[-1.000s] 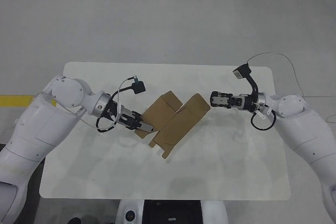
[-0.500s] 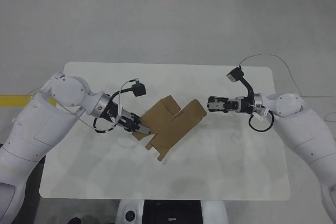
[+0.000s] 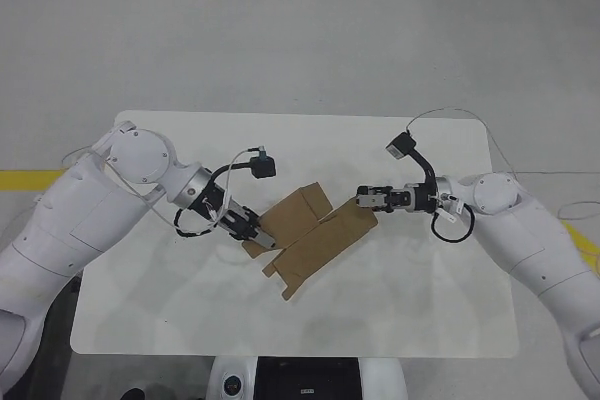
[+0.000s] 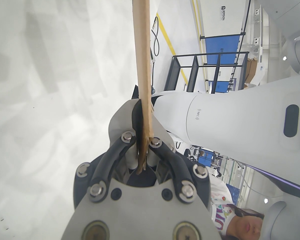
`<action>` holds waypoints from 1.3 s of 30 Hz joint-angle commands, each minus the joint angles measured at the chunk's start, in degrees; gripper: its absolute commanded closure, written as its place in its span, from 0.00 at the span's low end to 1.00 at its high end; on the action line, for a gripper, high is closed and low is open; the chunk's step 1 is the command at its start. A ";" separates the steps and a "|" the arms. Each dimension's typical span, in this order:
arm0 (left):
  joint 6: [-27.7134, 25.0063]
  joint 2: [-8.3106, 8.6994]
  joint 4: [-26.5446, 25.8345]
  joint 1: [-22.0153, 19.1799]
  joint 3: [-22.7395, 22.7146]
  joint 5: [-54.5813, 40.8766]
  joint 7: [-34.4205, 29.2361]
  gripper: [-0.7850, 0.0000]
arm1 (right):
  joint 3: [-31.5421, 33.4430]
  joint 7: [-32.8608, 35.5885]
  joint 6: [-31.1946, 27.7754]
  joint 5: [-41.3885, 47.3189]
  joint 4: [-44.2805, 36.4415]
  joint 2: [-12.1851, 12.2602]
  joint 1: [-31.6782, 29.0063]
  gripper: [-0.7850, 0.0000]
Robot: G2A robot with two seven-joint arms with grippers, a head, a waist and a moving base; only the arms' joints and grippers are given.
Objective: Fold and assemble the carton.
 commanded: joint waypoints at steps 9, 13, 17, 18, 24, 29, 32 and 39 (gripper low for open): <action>-1.63 -0.69 4.26 -3.80 5.20 -2.63 1.64 1.00 | -2.12 1.22 1.21 1.49 -2.78 0.21 0.35 0.00; -2.08 -0.57 5.19 -4.84 6.38 -3.40 2.09 1.00 | -2.87 1.90 1.89 1.42 -3.46 0.42 0.68 0.00; -2.36 -0.37 5.41 -5.64 7.41 -4.18 2.37 1.00 | -3.55 1.73 1.73 1.36 -3.40 0.50 0.99 0.21; -2.43 -0.31 5.43 -5.76 7.66 -4.44 2.43 1.00 | -3.73 1.72 1.72 1.38 -3.33 0.51 1.06 0.50; -2.65 0.11 5.61 -6.38 8.97 -5.69 2.65 1.00 | -4.70 2.05 2.04 1.74 -3.28 0.58 1.66 0.75; -3.02 0.48 5.14 -7.03 9.78 -5.83 3.03 1.00 | -5.28 2.09 2.08 2.09 -3.15 0.62 1.95 0.95; -3.30 0.69 5.03 -7.41 10.31 -5.69 3.30 1.00 | -5.57 2.13 2.12 2.28 -3.14 0.64 2.15 1.00; -4.35 1.34 5.10 -8.12 10.57 -7.18 4.36 0.00 | -5.64 2.23 2.22 4.25 -2.94 0.59 2.14 1.00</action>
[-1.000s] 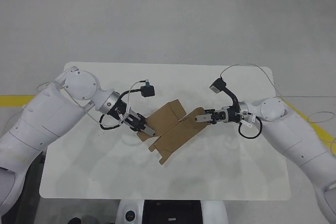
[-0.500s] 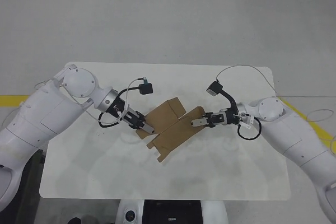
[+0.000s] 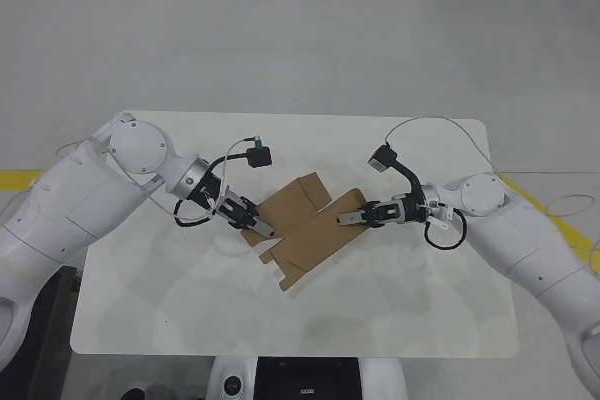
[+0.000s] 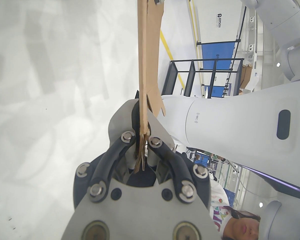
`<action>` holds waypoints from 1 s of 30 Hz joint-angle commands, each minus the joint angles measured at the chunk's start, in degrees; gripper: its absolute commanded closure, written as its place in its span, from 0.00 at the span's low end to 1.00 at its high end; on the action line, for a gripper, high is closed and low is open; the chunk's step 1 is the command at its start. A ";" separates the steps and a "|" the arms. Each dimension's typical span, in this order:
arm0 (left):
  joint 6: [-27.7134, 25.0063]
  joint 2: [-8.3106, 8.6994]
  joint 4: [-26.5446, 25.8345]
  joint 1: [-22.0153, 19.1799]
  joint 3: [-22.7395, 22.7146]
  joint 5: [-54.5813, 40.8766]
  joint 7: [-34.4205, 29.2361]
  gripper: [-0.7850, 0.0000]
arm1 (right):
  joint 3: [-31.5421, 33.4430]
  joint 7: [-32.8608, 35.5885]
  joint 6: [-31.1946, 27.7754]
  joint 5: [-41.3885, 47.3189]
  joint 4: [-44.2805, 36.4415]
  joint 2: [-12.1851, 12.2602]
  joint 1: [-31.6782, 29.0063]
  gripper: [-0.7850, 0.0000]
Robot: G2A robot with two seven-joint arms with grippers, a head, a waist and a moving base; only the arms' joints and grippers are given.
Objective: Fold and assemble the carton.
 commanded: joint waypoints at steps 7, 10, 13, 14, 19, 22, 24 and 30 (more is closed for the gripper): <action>-2.74 1.54 2.20 0.41 -3.45 -5.63 2.76 0.00 | 2.11 1.00 1.01 4.36 1.08 -0.18 -0.30 1.00; -4.21 2.37 2.92 1.38 -5.45 -6.58 4.24 0.00 | 3.33 1.88 1.89 5.54 2.07 -0.31 -0.58 1.00; -5.30 3.11 3.36 2.75 -7.36 -7.38 5.34 0.00 | 4.52 2.66 2.68 6.28 3.18 -0.57 -0.72 1.00; -5.58 3.30 3.55 3.26 -7.95 -7.70 5.61 0.00 | 4.92 2.75 2.77 6.44 3.42 -0.68 -0.72 1.00; -5.53 3.82 3.91 5.92 -10.26 -8.86 7.94 0.00 | 6.89 2.68 2.71 7.93 5.17 -1.29 -1.37 1.00; -4.28 3.85 3.37 7.47 -11.07 -8.94 9.85 0.00 | 7.46 2.98 3.01 6.88 5.06 -1.68 -1.49 1.00; -3.64 3.77 2.94 8.40 -11.50 -9.09 10.97 0.00 | 7.66 2.95 2.98 5.96 5.02 -1.96 -1.65 1.00; -2.39 3.14 1.47 10.44 -12.40 -9.17 13.27 0.00 | 7.97 0.56 2.31 4.82 5.98 -3.12 -2.89 1.00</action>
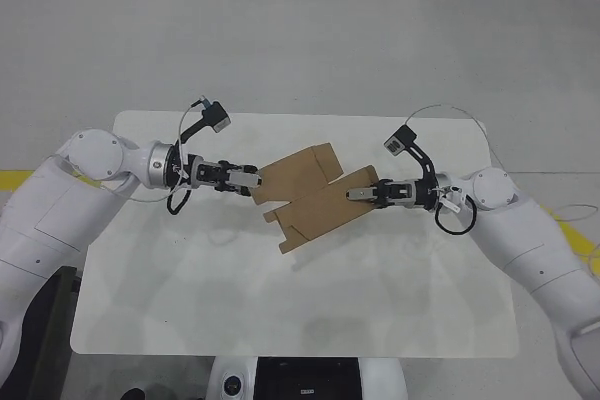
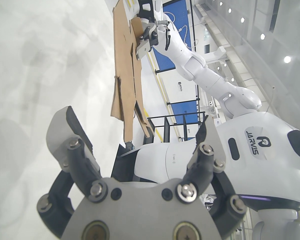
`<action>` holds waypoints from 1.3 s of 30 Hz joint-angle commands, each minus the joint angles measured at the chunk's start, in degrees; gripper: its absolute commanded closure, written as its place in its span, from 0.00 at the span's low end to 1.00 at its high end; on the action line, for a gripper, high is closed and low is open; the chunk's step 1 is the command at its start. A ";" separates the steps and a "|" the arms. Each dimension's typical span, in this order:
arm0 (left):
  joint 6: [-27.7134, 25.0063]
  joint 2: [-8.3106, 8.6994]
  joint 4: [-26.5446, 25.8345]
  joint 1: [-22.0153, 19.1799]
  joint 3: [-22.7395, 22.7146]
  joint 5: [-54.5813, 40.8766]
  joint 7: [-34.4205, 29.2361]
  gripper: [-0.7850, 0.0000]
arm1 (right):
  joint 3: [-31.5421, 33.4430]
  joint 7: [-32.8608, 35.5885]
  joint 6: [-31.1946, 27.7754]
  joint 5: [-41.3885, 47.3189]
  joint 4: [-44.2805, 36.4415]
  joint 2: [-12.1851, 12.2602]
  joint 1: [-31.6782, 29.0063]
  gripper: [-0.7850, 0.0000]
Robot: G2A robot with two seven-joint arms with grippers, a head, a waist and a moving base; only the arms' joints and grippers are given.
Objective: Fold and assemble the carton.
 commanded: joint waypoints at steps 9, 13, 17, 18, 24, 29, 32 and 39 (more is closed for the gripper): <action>1.66 -0.59 -1.51 3.29 -2.00 0.27 1.07 0.00 | 0.61 -7.16 -0.45 -3.51 0.87 -1.77 -2.15 1.00; 1.95 -0.40 -2.11 4.26 -3.77 0.30 0.64 0.00 | 1.10 -8.11 0.12 -4.98 1.49 -2.27 -2.31 1.00; 2.27 0.00 -2.87 5.19 -6.06 0.24 0.12 0.00 | 1.73 -8.36 0.41 -6.39 2.26 -2.64 -2.45 1.00; 2.32 0.11 -3.11 5.43 -6.66 0.20 0.00 0.00 | 1.89 -8.30 0.45 -6.66 2.39 -2.72 -2.51 1.00; 3.18 0.27 -4.27 6.63 -8.96 1.05 0.12 0.00 | 2.70 -7.83 0.76 -7.91 2.07 -3.25 -3.01 1.00; 4.47 -0.59 -3.66 6.96 -8.87 0.76 0.84 0.00 | 3.79 -8.18 0.98 -9.39 1.27 -3.44 -3.43 1.00; 5.48 -1.28 -2.64 7.08 -8.51 0.05 1.15 0.00 | 4.69 -8.13 1.00 -10.06 0.74 -3.42 -3.75 1.00; 7.21 -2.84 0.61 7.51 -8.28 -2.97 1.94 0.00 | 6.52 -8.19 1.25 -11.75 -1.04 -3.40 -4.68 1.00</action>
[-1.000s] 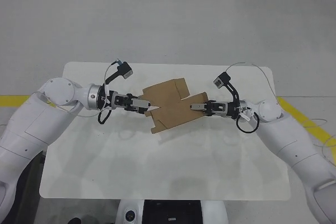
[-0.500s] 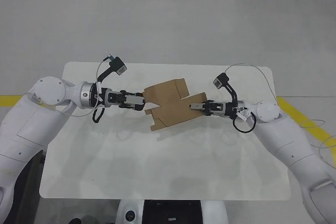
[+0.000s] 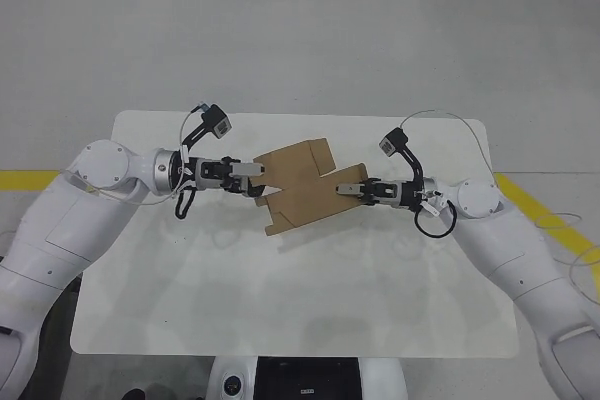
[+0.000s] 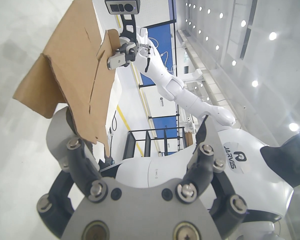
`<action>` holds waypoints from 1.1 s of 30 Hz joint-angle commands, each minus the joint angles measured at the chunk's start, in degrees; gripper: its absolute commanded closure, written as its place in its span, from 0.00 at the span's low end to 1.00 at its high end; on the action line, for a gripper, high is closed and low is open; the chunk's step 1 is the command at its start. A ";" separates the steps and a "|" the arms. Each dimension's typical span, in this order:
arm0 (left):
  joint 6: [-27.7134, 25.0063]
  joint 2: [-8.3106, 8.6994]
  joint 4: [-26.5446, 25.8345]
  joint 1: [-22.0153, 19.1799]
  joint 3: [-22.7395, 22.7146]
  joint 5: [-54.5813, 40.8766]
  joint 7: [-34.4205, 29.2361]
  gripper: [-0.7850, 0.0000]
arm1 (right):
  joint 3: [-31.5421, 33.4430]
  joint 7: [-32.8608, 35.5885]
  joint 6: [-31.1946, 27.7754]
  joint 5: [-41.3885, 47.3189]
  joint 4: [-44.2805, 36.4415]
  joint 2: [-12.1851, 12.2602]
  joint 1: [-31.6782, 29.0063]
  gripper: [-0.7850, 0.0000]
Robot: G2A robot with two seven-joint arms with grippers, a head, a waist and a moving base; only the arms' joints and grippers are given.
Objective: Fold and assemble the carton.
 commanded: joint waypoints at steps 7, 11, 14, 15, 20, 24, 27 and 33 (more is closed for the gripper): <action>0.70 -1.34 2.81 0.03 -0.55 0.18 1.23 0.00 | 1.28 0.46 0.47 -1.52 -1.46 -0.26 -0.90 1.00; 0.84 -1.84 3.40 0.22 -1.13 0.02 1.22 0.06 | 1.86 0.78 0.70 -2.20 -1.53 -0.41 -1.20 1.00; 0.90 -2.17 3.62 0.42 -1.55 -0.14 0.68 0.09 | 2.34 0.80 0.73 -2.49 -1.50 -0.53 -1.47 1.00; 0.94 -2.29 3.70 0.49 -1.62 0.05 0.60 0.10 | 2.49 0.77 0.69 -2.66 -1.53 -0.57 -1.54 1.00; 1.77 -2.78 4.27 0.70 -1.81 2.09 0.56 0.16 | 3.23 0.79 0.74 -3.29 -1.62 -0.77 -1.88 1.00; 2.11 -3.12 4.52 0.84 -2.11 3.89 0.87 0.20 | 3.78 0.92 0.97 -3.87 -1.81 -0.92 -2.00 1.00; 2.14 -3.41 4.87 1.06 -2.35 4.47 0.88 0.38 | 4.16 0.97 1.07 -4.23 -1.95 -1.04 -2.11 1.00; 2.69 -3.99 5.81 1.36 -2.64 5.66 0.48 0.62 | 4.83 1.12 1.37 -5.04 -2.05 -1.27 -2.36 1.00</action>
